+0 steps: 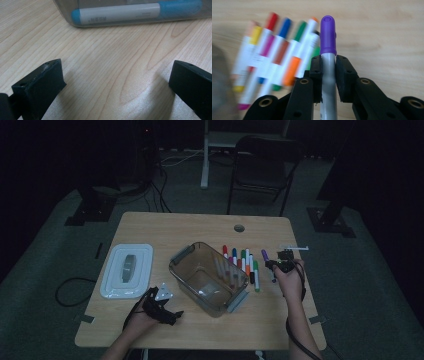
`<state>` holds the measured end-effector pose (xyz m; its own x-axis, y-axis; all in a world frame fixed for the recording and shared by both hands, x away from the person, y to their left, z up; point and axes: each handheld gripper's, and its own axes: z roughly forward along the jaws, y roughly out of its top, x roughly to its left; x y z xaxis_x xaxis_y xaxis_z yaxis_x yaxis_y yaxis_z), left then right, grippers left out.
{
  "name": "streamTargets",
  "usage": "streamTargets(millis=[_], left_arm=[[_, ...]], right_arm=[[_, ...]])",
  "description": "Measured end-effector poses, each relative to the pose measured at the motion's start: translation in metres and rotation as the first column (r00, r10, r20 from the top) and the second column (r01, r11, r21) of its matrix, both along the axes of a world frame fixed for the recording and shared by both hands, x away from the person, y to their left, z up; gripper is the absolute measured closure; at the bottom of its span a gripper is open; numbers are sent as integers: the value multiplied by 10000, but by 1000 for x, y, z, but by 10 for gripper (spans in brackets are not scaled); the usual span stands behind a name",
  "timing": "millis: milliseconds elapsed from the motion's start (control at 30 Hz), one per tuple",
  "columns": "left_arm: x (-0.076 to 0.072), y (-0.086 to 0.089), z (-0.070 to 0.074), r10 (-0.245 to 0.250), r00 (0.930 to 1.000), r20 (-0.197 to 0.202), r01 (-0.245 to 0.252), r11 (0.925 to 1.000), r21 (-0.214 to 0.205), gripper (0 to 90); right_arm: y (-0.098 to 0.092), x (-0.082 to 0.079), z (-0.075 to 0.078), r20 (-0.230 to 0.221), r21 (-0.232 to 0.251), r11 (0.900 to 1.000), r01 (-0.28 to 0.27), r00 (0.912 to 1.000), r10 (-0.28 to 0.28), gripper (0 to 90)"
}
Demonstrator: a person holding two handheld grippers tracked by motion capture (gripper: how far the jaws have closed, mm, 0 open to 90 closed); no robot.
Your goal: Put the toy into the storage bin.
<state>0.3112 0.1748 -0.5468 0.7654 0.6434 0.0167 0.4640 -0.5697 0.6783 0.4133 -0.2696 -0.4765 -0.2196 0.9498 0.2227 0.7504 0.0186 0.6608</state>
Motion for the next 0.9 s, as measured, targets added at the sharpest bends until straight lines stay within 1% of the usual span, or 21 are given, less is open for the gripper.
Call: streamTargets(millis=[33, 67, 100, 167, 200, 300, 400, 467, 533, 567, 633, 767, 833, 900], left_arm=[[0, 0, 0, 0, 10000, 0, 0, 10000, 0, 4], [0, 0, 0, 2, 10000, -2, -2, 10000, 0, 4], [0, 0, 0, 1, 10000, -2, -1, 10000, 0, 4], [0, 0, 0, -4, 10000, -7, 5, 10000, 9, 4], [0, 0, 0, 2, 10000, -16, -3, 10000, -9, 4], [0, 0, 0, 6, 10000, 1, -6, 10000, 0, 4], [0, 0, 0, 18, 10000, 4, -18, 10000, -23, 4], [0, 0, 0, 19, 10000, 0, -19, 10000, -25, 4], [0, 0, 0, 14, 10000, 1, -14, 10000, -16, 4], [0, 0, 0, 19, 10000, 0, -19, 10000, -25, 4], [0, 0, 0, 7, 10000, -2, -7, 10000, -4, 4], [0, 0, 0, 1, 10000, -10, -1, 10000, 5, 4], [0, 0, 0, -1, 10000, -12, 1, 10000, 4, 4], [0, 0, 0, 0, 10000, -10, 0, 10000, 4, 4]], right_arm=[[0, 0, 0, 0, 0, 10000, 0, 10000, 0, 767], [3, -2, 7, 129, 112, 9999, -119, 9998, 117, 767], [11, -6, 22, 385, 228, 9989, -399, 9985, 390, 767], [21, -11, 37, 651, 453, 9961, -752, 9953, 721, 767], [26, -13, 44, 748, 465, 9941, -981, 9927, 945, 767], [44, -18, 59, 1016, 571, 9846, -1654, 9820, 1590, 767], [62, -22, 72, 1215, 608, 9706, -2327, 9669, 2242, 767], [75, -24, 79, 1353, 564, 9588, -2784, 9536, 2689, 767], [88, -27, 85, 1303, 557, 9408, -3344, 9366, 3252, 768], [93, -27, 87, 1307, 586, 9354, -3486, 9317, 3390, 768], [106, -29, 89, 1251, 475, 9187, -3922, 9148, 3840, 767], [130, -29, 90, 1151, 466, 8868, -4597, 8844, 4524, 767], [142, -28, 88, 1023, 414, 8733, -4854, 8715, 4796, 767], [152, -28, 86, 854, 371, 8574, -5133, 8565, 5090, 767]])
